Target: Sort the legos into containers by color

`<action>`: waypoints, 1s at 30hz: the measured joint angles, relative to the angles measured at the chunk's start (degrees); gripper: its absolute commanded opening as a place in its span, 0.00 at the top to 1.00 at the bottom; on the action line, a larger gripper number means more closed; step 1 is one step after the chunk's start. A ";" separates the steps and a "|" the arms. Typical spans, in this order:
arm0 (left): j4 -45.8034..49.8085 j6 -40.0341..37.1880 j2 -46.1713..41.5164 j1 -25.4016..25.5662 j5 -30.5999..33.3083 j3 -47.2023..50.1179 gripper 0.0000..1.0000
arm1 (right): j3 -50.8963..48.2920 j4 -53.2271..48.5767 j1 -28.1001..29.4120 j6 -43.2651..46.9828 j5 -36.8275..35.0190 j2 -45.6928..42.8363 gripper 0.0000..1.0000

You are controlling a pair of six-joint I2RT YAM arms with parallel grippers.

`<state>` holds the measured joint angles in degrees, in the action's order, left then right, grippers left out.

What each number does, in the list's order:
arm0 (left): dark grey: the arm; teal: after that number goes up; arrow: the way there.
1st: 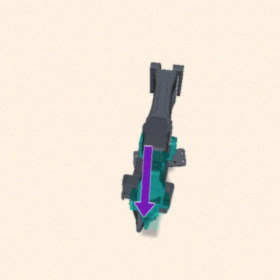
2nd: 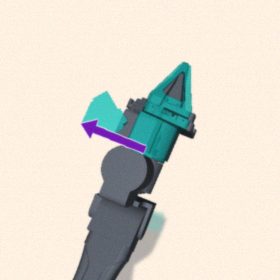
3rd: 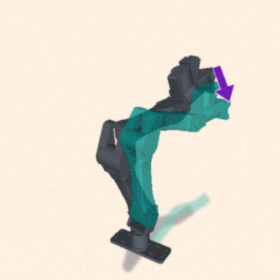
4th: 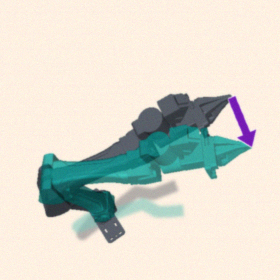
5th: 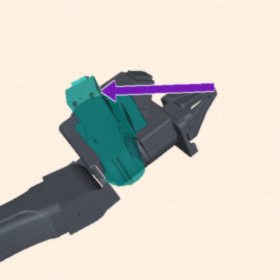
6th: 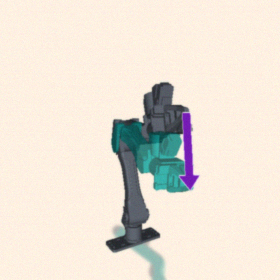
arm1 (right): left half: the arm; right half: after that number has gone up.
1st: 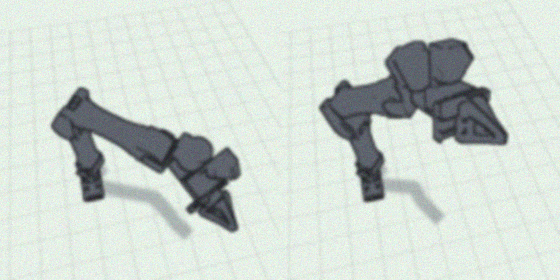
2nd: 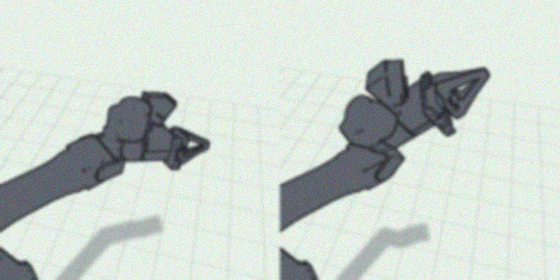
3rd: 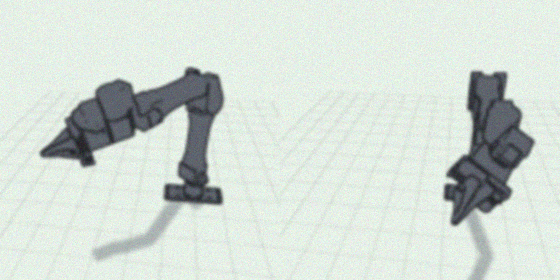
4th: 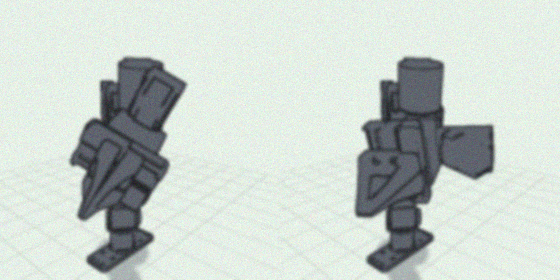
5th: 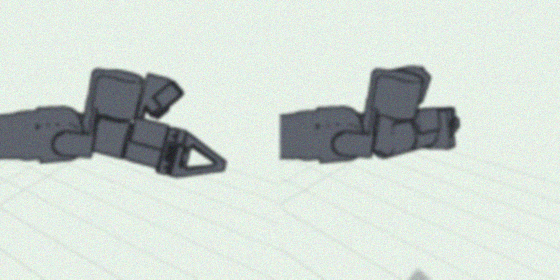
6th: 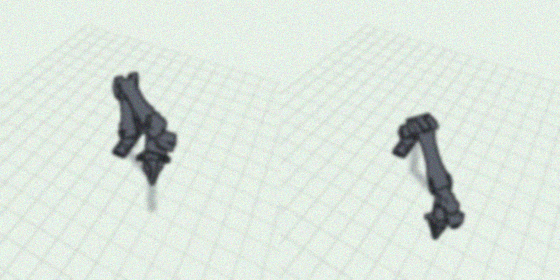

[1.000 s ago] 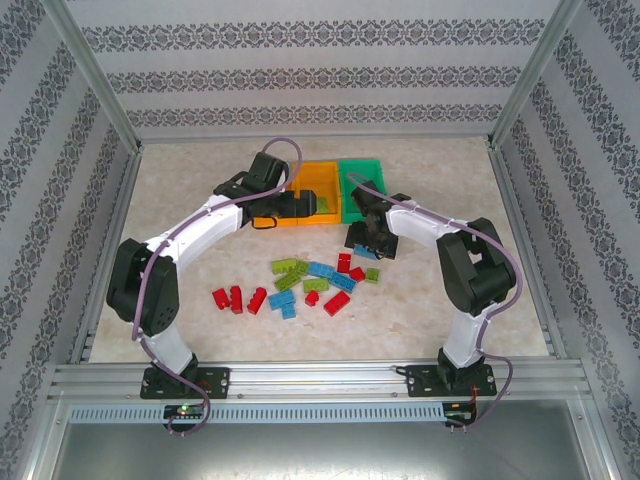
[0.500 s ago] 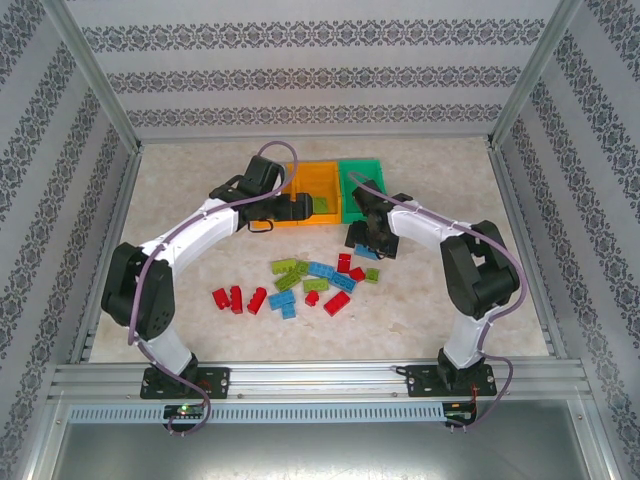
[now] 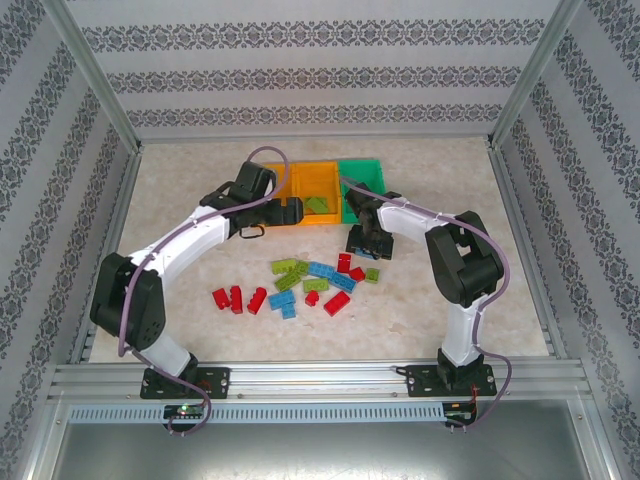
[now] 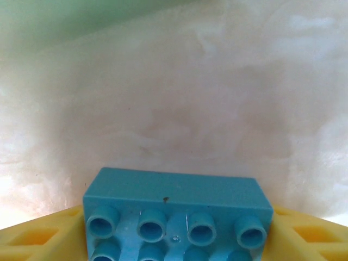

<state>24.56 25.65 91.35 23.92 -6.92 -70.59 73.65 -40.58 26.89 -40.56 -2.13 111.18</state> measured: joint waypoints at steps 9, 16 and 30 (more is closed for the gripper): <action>1.55 -0.83 -4.92 -0.92 2.97 3.89 0.01 | 1.95 -1.40 -0.09 2.47 -0.59 -0.83 0.41; 4.31 -0.98 -7.58 -1.18 6.32 8.13 0.01 | 5.07 3.19 -4.15 3.48 4.70 -7.41 0.39; 9.88 0.61 -10.88 -1.18 9.57 14.08 0.01 | 20.33 10.62 -11.76 -1.31 14.29 3.76 0.37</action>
<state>34.44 26.26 80.47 22.74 2.66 -56.51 93.97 -29.95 15.14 -41.87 12.16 114.93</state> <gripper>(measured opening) 0.994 0.627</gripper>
